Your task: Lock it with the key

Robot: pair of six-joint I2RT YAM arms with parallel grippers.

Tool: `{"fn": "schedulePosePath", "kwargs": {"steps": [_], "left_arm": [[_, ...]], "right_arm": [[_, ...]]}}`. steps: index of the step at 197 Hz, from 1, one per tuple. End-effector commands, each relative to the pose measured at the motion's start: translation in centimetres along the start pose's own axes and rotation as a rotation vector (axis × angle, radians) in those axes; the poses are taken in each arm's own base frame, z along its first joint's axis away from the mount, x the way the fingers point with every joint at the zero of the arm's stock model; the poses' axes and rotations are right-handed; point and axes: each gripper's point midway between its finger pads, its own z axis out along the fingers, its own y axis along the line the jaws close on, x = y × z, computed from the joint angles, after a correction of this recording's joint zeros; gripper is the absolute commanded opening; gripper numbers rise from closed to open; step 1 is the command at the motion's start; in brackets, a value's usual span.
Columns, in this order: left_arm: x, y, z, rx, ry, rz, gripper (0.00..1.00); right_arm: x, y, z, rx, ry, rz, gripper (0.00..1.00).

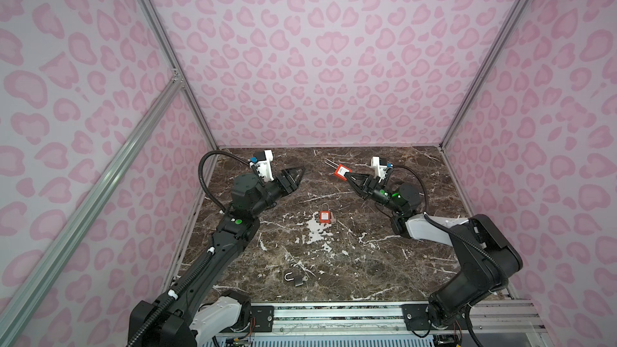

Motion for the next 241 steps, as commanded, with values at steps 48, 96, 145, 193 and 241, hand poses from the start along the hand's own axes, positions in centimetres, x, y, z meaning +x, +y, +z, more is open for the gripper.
{"fn": "schedulePosePath", "kwargs": {"steps": [48,96,145,193,241], "left_arm": [[-0.5,-6.2,-0.2,0.254,0.161,0.175,0.60],[0.6,-7.3,0.1,0.341,0.255,0.184,0.58],[1.5,-6.5,0.3,0.332,0.286,0.162,0.58],[1.8,-6.1,0.6,0.323,0.297,0.152,0.57],[2.5,-6.1,0.9,0.330,0.321,0.140,0.51]], "right_arm": [[4.5,0.5,-2.2,0.226,0.382,-0.233,0.04],[4.5,4.1,-1.9,0.134,0.425,-0.340,0.04],[4.3,6.5,-1.3,0.085,0.439,-0.365,0.04],[4.4,8.5,-1.3,0.035,0.452,-0.366,0.04],[3.9,9.7,-1.0,-0.005,0.427,-0.366,0.04]]}}
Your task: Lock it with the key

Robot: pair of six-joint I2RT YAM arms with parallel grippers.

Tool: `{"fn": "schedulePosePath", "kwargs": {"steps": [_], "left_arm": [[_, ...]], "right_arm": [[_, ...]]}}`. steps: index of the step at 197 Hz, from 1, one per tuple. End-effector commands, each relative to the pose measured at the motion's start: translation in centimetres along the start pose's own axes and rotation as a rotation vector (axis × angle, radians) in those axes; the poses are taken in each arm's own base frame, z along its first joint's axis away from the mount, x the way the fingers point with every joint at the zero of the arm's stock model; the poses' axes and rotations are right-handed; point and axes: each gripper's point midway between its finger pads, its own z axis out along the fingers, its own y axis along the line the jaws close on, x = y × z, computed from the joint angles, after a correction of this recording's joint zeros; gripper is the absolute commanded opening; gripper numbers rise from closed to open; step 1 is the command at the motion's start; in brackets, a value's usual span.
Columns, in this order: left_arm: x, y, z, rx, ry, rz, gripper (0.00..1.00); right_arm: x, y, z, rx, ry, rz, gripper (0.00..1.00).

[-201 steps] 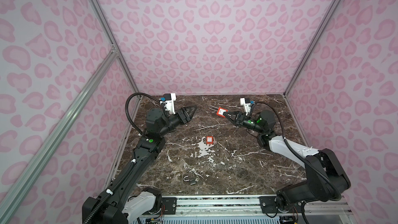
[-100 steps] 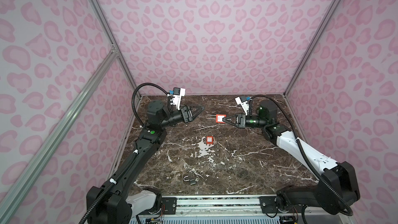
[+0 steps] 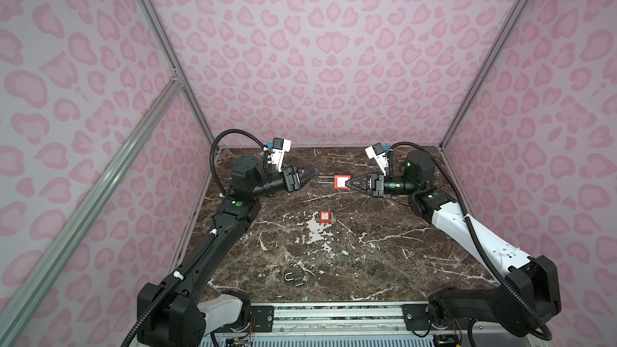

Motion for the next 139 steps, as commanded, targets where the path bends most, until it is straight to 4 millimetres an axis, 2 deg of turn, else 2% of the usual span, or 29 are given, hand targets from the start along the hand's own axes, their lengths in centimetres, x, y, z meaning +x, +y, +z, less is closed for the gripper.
{"fn": "schedulePosePath", "kwargs": {"steps": [1,43,86,89,115,139], "left_arm": [[0.2,-0.5,0.2,0.028,0.012,0.019,0.51],[0.8,-0.7,0.5,0.033,0.024,0.016,0.47],[0.8,-0.6,0.5,0.028,0.023,0.014,0.37],[0.8,-0.6,0.5,0.028,0.023,0.014,0.33],[1.0,-0.4,0.5,0.022,0.026,0.008,0.20],[1.1,-0.4,0.5,0.025,0.029,0.003,0.13]], "right_arm": [[-0.9,1.3,0.0,-0.053,-0.022,-0.028,0.04],[-1.7,1.5,0.2,-0.069,-0.043,-0.028,0.04],[-1.9,1.5,0.3,-0.074,-0.044,-0.028,0.04],[-1.8,1.4,0.3,-0.074,-0.043,-0.028,0.04],[-1.6,1.2,0.3,-0.076,-0.034,-0.016,0.04],[-1.3,1.3,0.3,-0.085,-0.024,-0.016,0.04]]}}
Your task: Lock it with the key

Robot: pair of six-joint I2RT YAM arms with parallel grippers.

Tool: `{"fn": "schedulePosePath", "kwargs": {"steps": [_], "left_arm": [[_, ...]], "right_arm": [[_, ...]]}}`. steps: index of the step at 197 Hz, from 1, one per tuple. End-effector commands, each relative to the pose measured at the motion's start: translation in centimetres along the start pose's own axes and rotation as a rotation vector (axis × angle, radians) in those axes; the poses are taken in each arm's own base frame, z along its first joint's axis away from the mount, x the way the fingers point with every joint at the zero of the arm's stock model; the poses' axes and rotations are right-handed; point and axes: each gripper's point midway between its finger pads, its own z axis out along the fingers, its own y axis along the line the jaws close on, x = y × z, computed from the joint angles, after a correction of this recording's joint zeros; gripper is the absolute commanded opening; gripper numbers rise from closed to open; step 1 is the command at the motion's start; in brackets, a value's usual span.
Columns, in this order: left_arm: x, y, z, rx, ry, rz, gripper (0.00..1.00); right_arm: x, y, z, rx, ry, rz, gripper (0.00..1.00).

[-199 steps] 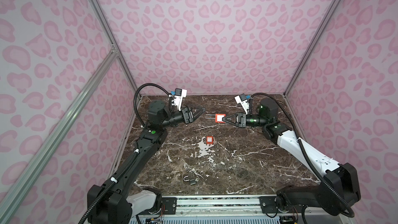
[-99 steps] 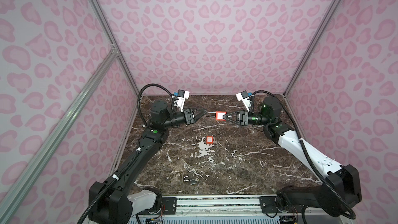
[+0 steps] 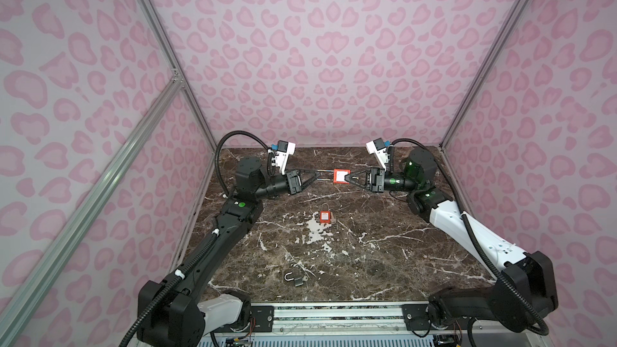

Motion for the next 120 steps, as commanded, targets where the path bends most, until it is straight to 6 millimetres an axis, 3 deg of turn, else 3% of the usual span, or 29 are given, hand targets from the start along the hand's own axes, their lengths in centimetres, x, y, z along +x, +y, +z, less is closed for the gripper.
{"fn": "schedulePosePath", "kwargs": {"steps": [1,120], "left_arm": [[0.0,-0.2,0.0,0.011,-0.002,0.016,0.13],[0.5,-0.9,0.6,0.043,0.029,0.016,0.10]], "right_arm": [[0.1,0.5,0.1,-0.033,0.012,-0.025,0.04],[0.1,0.8,1.2,-0.091,0.028,-0.002,0.04]]}}
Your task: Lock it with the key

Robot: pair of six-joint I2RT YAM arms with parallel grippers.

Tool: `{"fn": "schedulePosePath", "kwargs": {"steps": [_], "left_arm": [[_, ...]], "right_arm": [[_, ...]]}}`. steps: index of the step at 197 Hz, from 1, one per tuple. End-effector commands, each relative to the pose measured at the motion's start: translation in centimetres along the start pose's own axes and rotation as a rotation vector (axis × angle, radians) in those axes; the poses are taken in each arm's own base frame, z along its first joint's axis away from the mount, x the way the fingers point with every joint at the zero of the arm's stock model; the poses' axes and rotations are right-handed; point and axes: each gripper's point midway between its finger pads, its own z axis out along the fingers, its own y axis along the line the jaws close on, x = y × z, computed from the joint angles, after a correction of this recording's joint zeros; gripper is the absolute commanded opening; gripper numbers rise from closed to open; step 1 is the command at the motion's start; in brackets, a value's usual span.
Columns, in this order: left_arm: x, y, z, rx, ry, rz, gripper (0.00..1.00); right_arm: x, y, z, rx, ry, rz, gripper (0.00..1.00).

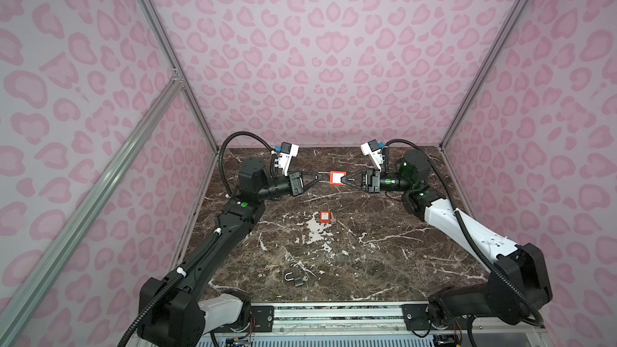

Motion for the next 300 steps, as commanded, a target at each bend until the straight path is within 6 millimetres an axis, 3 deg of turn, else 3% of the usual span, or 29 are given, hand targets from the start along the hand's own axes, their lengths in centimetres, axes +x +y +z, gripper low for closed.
{"fn": "schedulePosePath", "kwargs": {"steps": [1,46,120,165,210,242,252,274,300], "left_arm": [[-0.3,-0.8,0.0,0.029,0.000,0.039,0.10],[-0.3,-1.0,0.2,0.036,0.007,0.035,0.14],[-0.6,-1.5,0.3,0.055,-0.012,0.032,0.44],[-0.3,-2.1,1.4,0.081,0.008,0.028,0.47],[-0.2,-1.9,1.8,0.081,0.010,0.026,0.37],[-0.3,-2.0,1.9,0.083,0.011,0.024,0.16],[-0.3,-1.9,1.9,0.084,0.010,0.023,0.11],[-0.7,-2.4,1.9,0.097,-0.003,0.022,0.04],[-1.2,-3.0,1.8,0.107,-0.011,0.034,0.04]], "right_arm": [[-0.5,1.3,0.1,-0.053,-0.002,-0.029,0.04],[-0.6,1.0,0.6,-0.044,-0.014,-0.030,0.03],[-0.6,0.6,0.6,-0.039,-0.035,-0.022,0.03],[-0.7,0.6,1.3,-0.057,-0.037,-0.013,0.03],[-0.5,0.7,1.7,-0.066,-0.030,-0.011,0.03],[-0.4,0.8,1.7,-0.066,-0.029,-0.014,0.05],[-0.4,0.7,1.6,-0.060,-0.031,-0.012,0.13],[-0.4,0.4,1.7,-0.046,-0.021,0.001,0.40],[-0.8,0.3,1.3,-0.047,-0.033,0.015,0.47]]}}
